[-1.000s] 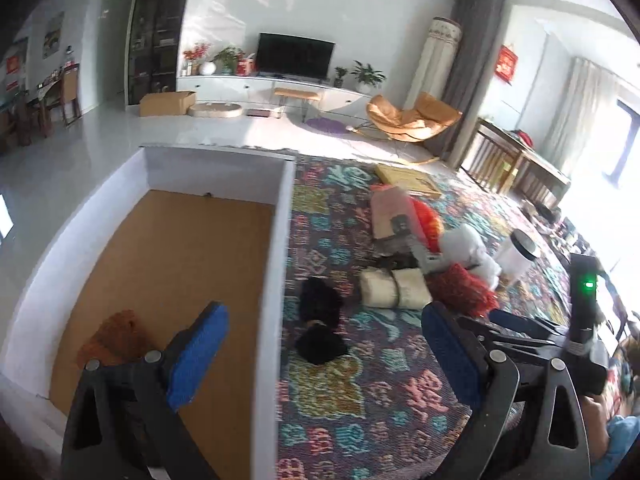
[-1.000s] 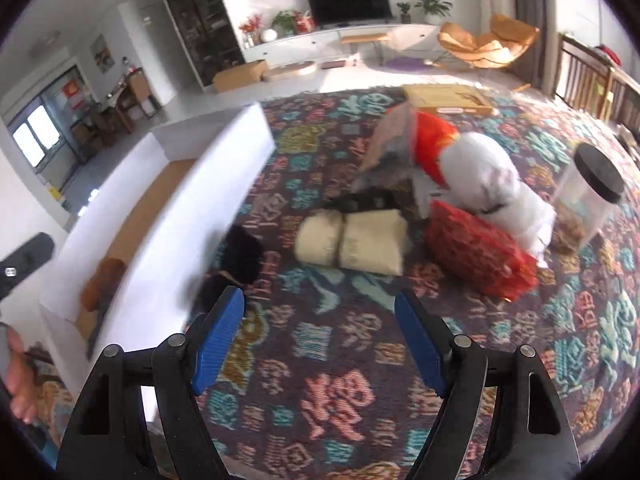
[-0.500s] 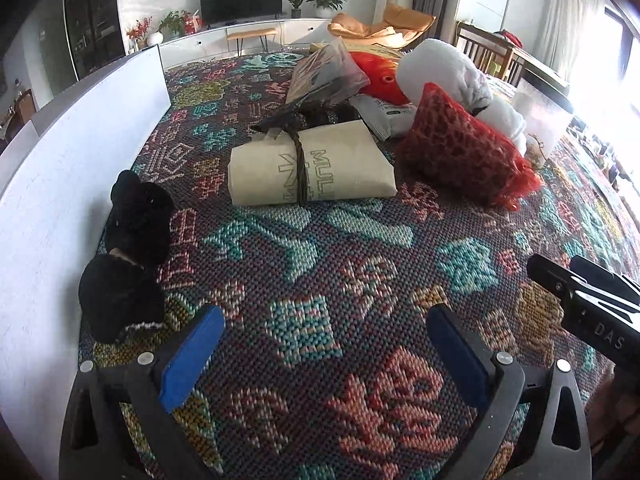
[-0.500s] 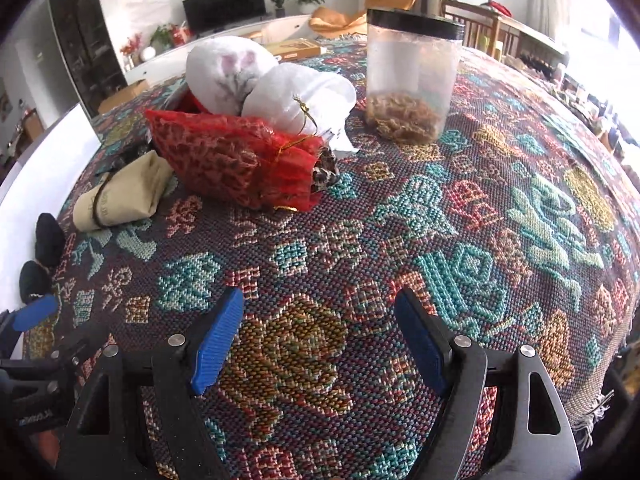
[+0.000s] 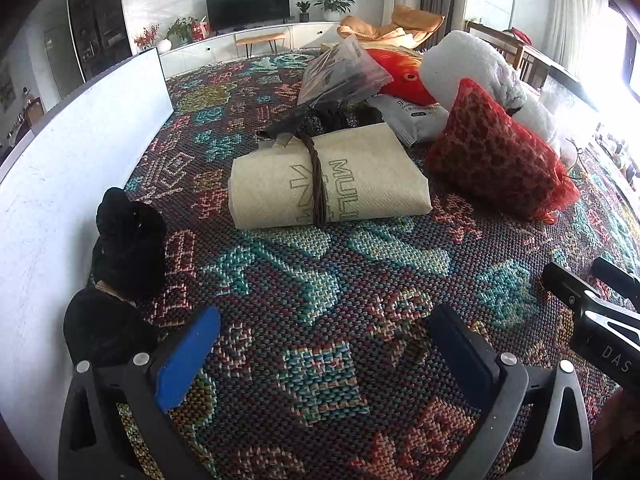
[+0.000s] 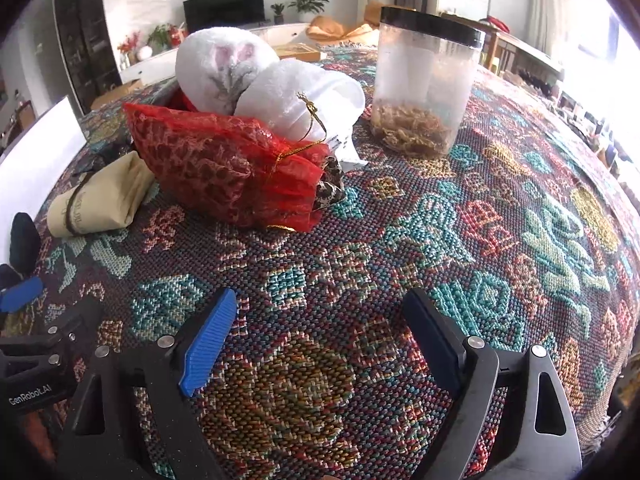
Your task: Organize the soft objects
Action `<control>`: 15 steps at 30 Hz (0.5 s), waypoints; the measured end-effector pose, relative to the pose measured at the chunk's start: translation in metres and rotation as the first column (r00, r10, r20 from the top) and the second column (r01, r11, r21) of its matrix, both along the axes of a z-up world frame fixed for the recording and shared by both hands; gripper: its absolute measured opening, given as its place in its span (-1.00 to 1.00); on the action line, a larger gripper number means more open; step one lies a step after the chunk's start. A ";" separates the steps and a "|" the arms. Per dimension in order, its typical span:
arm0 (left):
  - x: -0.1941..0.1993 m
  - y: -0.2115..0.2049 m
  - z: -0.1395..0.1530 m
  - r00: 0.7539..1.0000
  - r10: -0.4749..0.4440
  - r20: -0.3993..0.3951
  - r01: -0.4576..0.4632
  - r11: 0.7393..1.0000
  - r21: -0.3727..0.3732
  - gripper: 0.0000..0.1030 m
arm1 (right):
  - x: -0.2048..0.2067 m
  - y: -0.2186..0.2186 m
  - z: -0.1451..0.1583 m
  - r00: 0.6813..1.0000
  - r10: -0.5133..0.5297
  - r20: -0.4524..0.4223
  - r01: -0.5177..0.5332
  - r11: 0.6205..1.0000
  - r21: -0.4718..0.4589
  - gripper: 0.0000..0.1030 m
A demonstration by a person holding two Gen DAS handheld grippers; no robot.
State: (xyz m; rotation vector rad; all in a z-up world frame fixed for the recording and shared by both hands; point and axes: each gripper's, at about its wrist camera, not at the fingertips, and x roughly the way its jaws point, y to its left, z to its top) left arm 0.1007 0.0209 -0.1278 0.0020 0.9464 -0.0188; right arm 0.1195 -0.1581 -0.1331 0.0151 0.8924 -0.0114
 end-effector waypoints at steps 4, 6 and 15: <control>0.000 0.000 0.000 1.000 0.000 0.000 0.000 1.000 0.000 1.00 | 0.000 -0.003 0.001 1.000 -0.001 -0.001 0.001 1.000 0.000 0.71; 0.000 0.000 0.000 1.000 0.000 0.000 0.000 1.000 0.000 1.00 | 0.000 -0.004 0.002 1.000 -0.001 -0.001 0.001 1.000 -0.001 0.71; 0.000 -0.001 0.001 1.000 0.000 0.000 0.000 1.000 0.000 1.00 | 0.000 -0.002 0.002 1.000 -0.001 0.000 0.001 1.000 -0.001 0.71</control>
